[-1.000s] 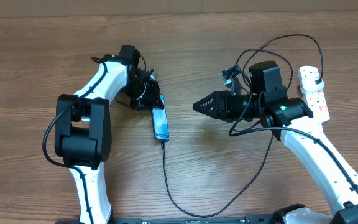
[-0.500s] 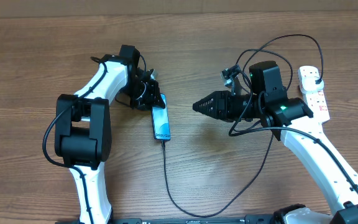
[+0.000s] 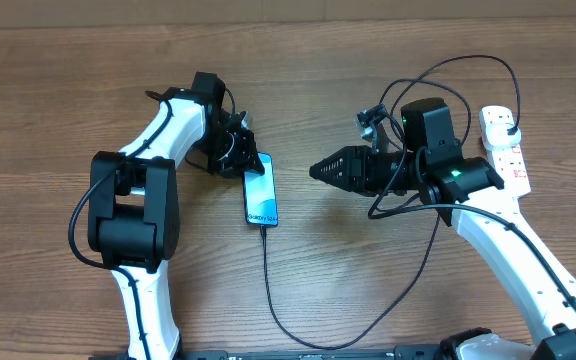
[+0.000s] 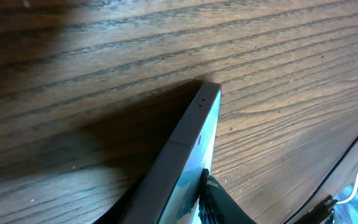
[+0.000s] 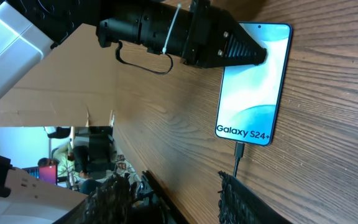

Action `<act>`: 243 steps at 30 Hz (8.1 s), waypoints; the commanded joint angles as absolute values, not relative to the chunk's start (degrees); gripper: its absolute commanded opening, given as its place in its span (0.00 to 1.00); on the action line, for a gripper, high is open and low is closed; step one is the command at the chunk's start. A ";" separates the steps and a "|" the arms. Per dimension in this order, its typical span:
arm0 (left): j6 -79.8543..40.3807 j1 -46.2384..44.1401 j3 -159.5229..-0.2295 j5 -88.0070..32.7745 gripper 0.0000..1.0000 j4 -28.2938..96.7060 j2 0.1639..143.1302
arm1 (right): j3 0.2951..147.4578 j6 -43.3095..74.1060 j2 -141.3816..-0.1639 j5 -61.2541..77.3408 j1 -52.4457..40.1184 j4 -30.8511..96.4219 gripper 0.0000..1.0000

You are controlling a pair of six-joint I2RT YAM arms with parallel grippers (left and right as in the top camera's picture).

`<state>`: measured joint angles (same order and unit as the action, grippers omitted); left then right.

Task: Plug charger to phone and switch on socket

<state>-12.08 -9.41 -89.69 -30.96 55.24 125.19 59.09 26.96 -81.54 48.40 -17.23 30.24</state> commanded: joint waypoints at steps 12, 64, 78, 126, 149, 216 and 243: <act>-12.91 -9.74 -89.62 -26.48 0.28 55.22 125.36 | 60.31 26.48 -81.17 47.94 -16.86 30.39 0.49; -13.78 -9.26 -104.71 -21.67 0.34 65.87 121.62 | 60.31 24.27 -81.17 42.44 -16.86 34.57 0.49; -13.89 -9.30 -122.02 -21.71 0.39 75.64 105.19 | 60.95 23.66 -80.51 20.47 -16.56 43.48 0.18; -14.33 -9.30 -121.97 -21.41 1.00 76.53 90.76 | 70.15 33.43 -102.48 41.65 41.78 29.76 0.04; -14.33 -9.30 -121.97 -21.41 1.00 76.51 90.76 | 70.15 41.50 -115.66 41.95 42.19 16.95 0.04; -14.33 -9.30 -121.97 -21.37 1.00 76.51 90.76 | 68.58 37.17 -119.72 40.45 35.94 19.79 0.04; -14.33 -9.30 -121.97 -21.37 0.99 76.51 90.74 | 68.60 35.94 -119.72 37.56 35.68 22.37 0.04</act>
